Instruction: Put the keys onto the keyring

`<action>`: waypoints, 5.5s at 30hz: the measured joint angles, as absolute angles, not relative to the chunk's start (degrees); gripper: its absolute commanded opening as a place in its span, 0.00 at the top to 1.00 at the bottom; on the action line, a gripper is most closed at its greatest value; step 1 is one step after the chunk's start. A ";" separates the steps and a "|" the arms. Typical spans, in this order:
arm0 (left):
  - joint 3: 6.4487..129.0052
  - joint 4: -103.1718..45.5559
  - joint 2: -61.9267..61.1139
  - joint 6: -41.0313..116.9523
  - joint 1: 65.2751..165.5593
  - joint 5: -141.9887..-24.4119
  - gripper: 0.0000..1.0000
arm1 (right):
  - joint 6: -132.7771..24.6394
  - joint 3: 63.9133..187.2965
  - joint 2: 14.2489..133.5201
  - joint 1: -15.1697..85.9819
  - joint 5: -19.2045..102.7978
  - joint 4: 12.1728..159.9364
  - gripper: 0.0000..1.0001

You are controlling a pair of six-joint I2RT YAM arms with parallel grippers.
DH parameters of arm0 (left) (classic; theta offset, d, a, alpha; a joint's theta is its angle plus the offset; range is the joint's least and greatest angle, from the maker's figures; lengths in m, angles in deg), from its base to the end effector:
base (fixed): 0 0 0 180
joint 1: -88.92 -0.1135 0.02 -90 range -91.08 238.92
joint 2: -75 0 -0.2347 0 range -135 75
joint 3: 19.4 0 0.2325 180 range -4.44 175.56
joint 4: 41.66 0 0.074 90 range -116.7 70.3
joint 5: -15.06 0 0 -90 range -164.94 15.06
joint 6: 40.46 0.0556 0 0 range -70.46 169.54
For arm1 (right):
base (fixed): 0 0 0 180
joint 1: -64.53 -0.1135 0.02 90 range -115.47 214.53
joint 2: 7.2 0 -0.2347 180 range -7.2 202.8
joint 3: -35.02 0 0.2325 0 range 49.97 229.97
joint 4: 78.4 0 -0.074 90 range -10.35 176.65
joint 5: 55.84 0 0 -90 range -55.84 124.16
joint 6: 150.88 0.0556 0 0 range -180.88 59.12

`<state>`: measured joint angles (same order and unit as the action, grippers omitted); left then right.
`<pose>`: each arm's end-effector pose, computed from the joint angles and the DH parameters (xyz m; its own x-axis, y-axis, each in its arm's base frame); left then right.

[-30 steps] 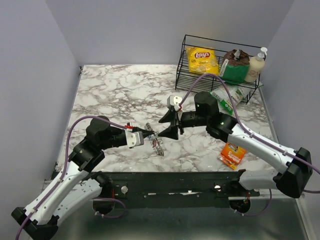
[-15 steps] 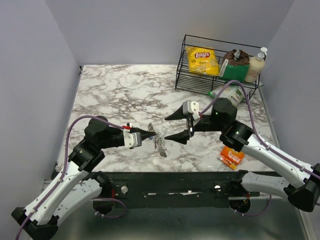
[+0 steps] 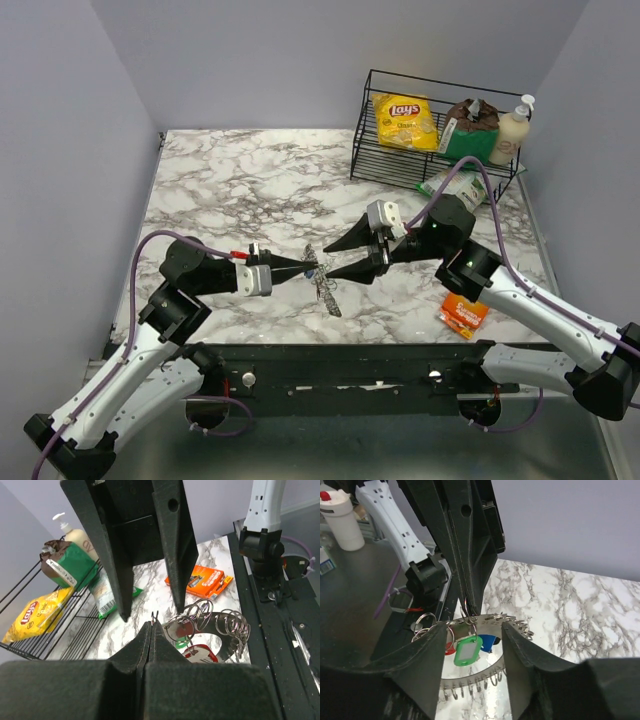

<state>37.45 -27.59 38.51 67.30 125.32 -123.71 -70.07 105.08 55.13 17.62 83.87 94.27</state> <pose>0.1034 -0.1282 0.3461 0.3868 -0.0354 -0.9215 0.9186 0.1026 0.3817 0.1407 0.2125 0.3534 0.1634 0.0234 -0.9863 -0.9798 -0.1130 -0.1650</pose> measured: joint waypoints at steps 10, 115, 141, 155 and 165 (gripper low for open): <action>37.27 -31.55 37.88 64.61 125.32 -125.37 1.00 | -67.28 105.08 55.76 17.62 85.90 97.55 0.58; 63.85 11.64 11.73 71.26 128.16 -109.79 0.46 | -80.89 118.37 67.65 17.86 71.08 61.13 0.99; 53.01 -4.20 20.26 66.16 124.97 -113.79 0.59 | -80.87 117.28 66.41 17.86 72.00 63.78 0.99; 52.97 -4.20 18.27 66.27 124.91 -115.98 0.68 | -80.87 117.26 66.41 17.86 72.02 64.34 0.99; 52.97 -2.67 17.57 67.39 124.84 -116.02 0.71 | -80.87 116.86 66.23 17.86 72.02 64.72 0.99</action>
<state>52.97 -2.67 17.57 67.39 124.84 -116.02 -80.87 116.86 66.23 17.86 72.02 64.72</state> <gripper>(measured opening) 0.343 0.014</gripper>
